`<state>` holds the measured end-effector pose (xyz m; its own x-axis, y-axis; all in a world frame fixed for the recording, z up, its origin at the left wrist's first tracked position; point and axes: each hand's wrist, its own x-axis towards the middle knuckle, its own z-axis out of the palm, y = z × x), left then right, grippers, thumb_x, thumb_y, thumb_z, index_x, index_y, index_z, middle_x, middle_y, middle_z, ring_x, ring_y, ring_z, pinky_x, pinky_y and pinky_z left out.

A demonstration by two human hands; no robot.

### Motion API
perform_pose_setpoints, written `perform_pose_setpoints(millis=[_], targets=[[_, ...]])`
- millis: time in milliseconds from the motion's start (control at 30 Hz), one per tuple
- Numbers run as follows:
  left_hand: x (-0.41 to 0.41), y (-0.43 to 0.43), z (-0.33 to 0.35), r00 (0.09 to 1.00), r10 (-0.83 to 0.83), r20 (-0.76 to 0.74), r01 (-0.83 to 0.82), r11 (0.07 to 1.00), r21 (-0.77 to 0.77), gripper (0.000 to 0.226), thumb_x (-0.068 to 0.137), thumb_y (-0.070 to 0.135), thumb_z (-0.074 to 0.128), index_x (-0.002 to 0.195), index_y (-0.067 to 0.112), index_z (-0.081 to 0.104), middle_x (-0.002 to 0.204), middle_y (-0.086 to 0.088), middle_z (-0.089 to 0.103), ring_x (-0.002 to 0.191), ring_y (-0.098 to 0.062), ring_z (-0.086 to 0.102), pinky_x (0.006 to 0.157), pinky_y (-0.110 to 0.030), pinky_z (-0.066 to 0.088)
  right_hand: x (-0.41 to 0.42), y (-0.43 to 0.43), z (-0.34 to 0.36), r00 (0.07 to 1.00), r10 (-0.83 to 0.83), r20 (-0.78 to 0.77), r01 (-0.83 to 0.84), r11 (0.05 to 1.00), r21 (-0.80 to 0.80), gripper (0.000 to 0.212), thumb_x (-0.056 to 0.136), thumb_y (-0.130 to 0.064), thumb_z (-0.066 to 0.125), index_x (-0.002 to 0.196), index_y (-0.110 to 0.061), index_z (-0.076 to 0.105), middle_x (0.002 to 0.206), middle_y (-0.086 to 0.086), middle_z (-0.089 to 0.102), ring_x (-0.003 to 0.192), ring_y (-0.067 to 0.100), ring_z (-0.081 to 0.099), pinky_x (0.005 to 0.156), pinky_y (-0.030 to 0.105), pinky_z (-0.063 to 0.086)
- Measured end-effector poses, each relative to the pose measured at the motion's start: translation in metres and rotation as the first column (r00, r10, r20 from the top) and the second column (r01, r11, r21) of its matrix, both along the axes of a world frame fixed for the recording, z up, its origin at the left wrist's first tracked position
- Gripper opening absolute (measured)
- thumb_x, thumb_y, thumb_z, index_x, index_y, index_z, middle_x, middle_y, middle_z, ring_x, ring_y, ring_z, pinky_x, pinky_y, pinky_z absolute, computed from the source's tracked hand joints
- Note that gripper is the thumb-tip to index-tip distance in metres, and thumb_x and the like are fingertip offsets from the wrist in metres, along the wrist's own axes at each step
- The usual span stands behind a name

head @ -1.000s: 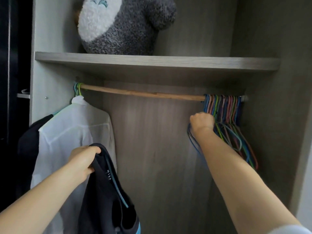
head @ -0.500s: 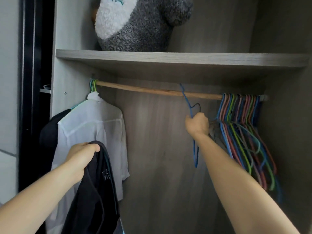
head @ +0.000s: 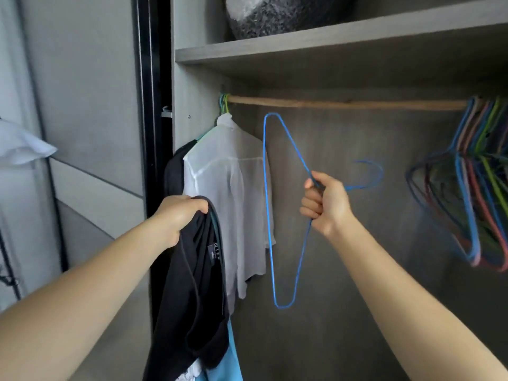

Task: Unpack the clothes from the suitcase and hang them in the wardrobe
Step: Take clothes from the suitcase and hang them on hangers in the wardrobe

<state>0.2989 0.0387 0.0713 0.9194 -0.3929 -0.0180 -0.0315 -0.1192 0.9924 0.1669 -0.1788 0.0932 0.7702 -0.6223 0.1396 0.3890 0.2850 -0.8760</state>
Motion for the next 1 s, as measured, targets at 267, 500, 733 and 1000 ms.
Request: perform_pose_setpoints(millis=[267,500,733,1000], targets=[[-0.006,0.04,0.001,0.994,0.093,-0.051,-0.094,0.995,-0.016,0.01,0.077,0.012,0.064,0.086,0.011,0.065,0.107,-0.016,0.066,0.098,-0.032,0.063,0.088,-0.042,0.05,0.02,0.114,-0.003,0.936,0.092,0.339,-0.143,0.981,0.13,0.042,0.095,-0.026,0.046,0.055,-0.012,0.05,0.043,-0.006,0.011,0.038,0.01,0.005,0.037,0.022,0.006],[0.005,0.099,0.01,0.955,0.289,-0.064,-0.295,0.949,-0.109,0.007,0.081,0.002,0.059,0.08,0.009,0.061,0.083,-0.013,0.061,0.066,-0.025,0.058,0.061,-0.034,0.052,0.05,0.155,-0.08,0.963,0.263,-0.055,-0.268,0.942,-0.203,0.043,0.095,-0.024,0.054,0.056,-0.006,0.053,0.043,-0.004,0.015,0.038,0.01,0.01,0.042,0.021,0.006],[0.018,0.173,0.001,0.901,0.417,0.122,-0.424,0.905,0.034,0.024,0.083,0.0,0.069,0.072,0.016,0.055,0.07,-0.008,0.059,0.041,-0.012,0.06,0.043,-0.024,0.055,0.04,0.132,-0.075,0.874,0.238,-0.424,-0.474,0.61,-0.634,0.044,0.094,-0.027,0.058,0.059,-0.003,0.065,0.041,0.006,0.027,0.037,0.019,0.021,0.043,0.022,0.03],[0.01,0.184,-0.013,0.893,0.319,0.318,-0.417,0.852,0.315,0.02,0.082,-0.004,0.063,0.075,0.014,0.07,0.064,-0.008,0.064,0.042,-0.01,0.061,0.042,-0.016,0.051,0.051,0.144,-0.027,0.761,0.097,-0.642,-0.628,0.361,-0.689,0.036,0.09,-0.028,0.063,0.061,-0.007,0.07,0.048,0.0,0.024,0.043,0.016,0.02,0.048,0.027,0.018]])
